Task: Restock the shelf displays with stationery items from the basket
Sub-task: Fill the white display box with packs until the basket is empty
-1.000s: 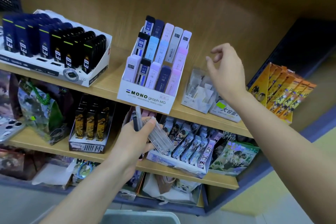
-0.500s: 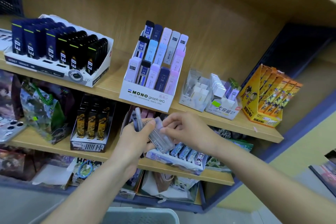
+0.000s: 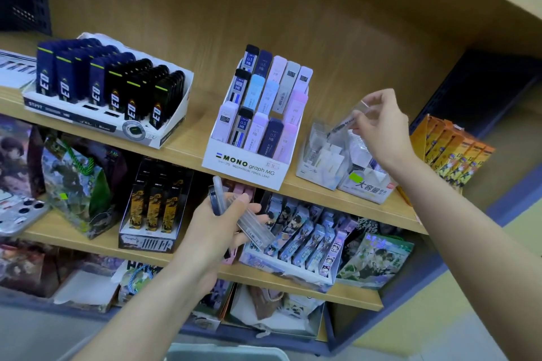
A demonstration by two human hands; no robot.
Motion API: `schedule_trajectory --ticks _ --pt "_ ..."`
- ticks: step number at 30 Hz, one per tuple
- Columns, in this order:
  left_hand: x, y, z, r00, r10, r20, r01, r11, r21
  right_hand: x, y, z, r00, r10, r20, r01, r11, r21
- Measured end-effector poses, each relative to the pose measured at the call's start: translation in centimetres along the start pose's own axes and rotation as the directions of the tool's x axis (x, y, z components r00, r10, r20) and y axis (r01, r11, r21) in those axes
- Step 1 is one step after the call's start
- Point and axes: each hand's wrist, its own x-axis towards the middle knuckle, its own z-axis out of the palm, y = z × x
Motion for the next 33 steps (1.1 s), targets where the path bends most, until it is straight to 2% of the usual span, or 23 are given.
schedule_trajectory --ticks 5,11,17,20,22,23,24,26,29,31,33 --pt "0.3 0.1 -0.3 1.0 -0.003 0.003 0.003 1.0 -0.012 2.0 1.9 1.8 0.996 0.049 0.073 -0.046 0.998 -0.048" --pt "0.8 0.1 -0.6 1.0 -0.006 -0.015 0.006 1.0 -0.012 2.7 3.2 3.2 0.984 0.005 0.179 0.041 0.967 -0.252" --pt "0.8 -0.1 -0.5 1.0 -0.02 0.007 0.02 1.0 -0.017 3.0 3.1 4.0 0.991 -0.07 0.11 0.114 0.873 -0.475" --pt "0.8 -0.1 -0.5 0.999 -0.034 0.003 0.034 0.999 -0.03 1.6 2.3 3.6 0.993 -0.109 -0.043 0.083 0.916 -0.391" --pt "0.8 -0.1 -0.5 0.999 -0.036 -0.003 0.036 0.999 -0.03 -0.7 1.0 3.3 0.985 -0.135 -0.105 0.107 0.965 -0.24" --pt "0.9 -0.1 -0.5 0.999 -0.036 -0.006 0.035 0.999 -0.03 -2.2 0.2 3.2 0.986 -0.141 -0.093 0.125 0.98 -0.155" --pt "0.8 -0.1 -0.5 0.999 -0.035 -0.011 0.034 0.999 -0.029 -3.9 -0.6 3.1 0.99 -0.136 -0.045 0.132 0.988 -0.078" --pt "0.8 -0.3 -0.4 0.999 -0.03 -0.026 0.03 0.999 -0.016 -7.4 -2.0 3.4 0.98 -0.086 0.178 0.082 0.996 0.027" --pt "0.8 -0.7 -0.2 0.999 -0.019 -0.041 0.02 0.999 0.03 -11.6 -3.4 4.7 0.832 0.026 0.554 -0.087 0.993 0.084" --pt "0.7 -0.9 0.0 0.999 -0.015 -0.05 0.018 0.998 0.056 -13.0 -3.7 5.9 0.754 0.051 0.655 -0.148 0.985 0.094" --pt "0.7 -1.1 0.1 0.999 0.0 -0.051 0.005 0.996 0.091 -13.4 -3.8 6.5 0.73 0.049 0.682 -0.162 0.982 0.102"
